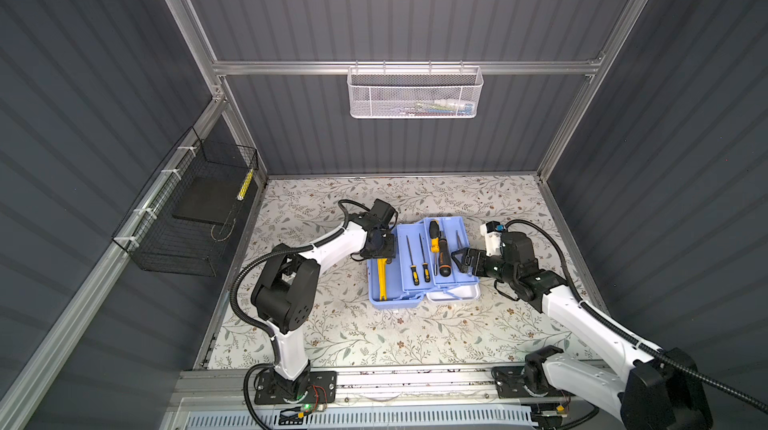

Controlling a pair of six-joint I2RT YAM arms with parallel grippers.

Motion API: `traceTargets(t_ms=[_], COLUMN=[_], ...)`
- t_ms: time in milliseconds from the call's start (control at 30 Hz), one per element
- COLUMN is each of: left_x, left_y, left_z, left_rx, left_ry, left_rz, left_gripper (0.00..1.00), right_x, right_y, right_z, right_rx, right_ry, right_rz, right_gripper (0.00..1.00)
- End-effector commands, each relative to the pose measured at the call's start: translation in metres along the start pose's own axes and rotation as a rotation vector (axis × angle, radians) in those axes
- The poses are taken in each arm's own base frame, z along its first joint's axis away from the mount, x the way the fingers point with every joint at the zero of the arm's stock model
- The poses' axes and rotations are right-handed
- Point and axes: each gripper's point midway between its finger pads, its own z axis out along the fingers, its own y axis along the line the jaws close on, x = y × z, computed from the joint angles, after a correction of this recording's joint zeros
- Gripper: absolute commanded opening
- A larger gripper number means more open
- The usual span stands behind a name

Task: Pack the tool kit
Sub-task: 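Lower the pipe wrench into the box compartment nearest the left gripper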

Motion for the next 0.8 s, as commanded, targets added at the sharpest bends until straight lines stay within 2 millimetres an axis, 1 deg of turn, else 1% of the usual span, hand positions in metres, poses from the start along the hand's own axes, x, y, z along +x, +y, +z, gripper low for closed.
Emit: traceTargets(t_ms=[0,200,467,667,767], left_x=[-0.019,-0.019,-0.023,-0.023,-0.027], left_y=[-0.013,-0.014,-0.018,-0.018,-0.020], left_z=[-0.022,-0.022,-0.025,-0.031,-0.040], left_rx=[0.031,0.036,0.049,0.058,0.067], left_ry=[-0.063,-0.064,-0.080,-0.094,-0.120], left_rz=[-0.003,-0.001,-0.006,-0.017,-0.024], left_gripper=[0.46,0.53,0.68,0.69,0.69], right_x=[-0.001,-0.002,-0.004,-0.003,-0.003], right_y=[-0.001,-0.004,-0.003,-0.005,-0.005], right_z=[-0.001,-0.002,-0.004,-0.004,-0.004], right_rx=[-0.005,0.003,-0.002,0.004,0.007], right_ry=[-0.008,-0.007,-0.011,-0.008,-0.006], right_rz=[-0.002,0.006,0.007,0.006,0.007], right_gripper=[0.99,0.99,0.99,0.99,0.99])
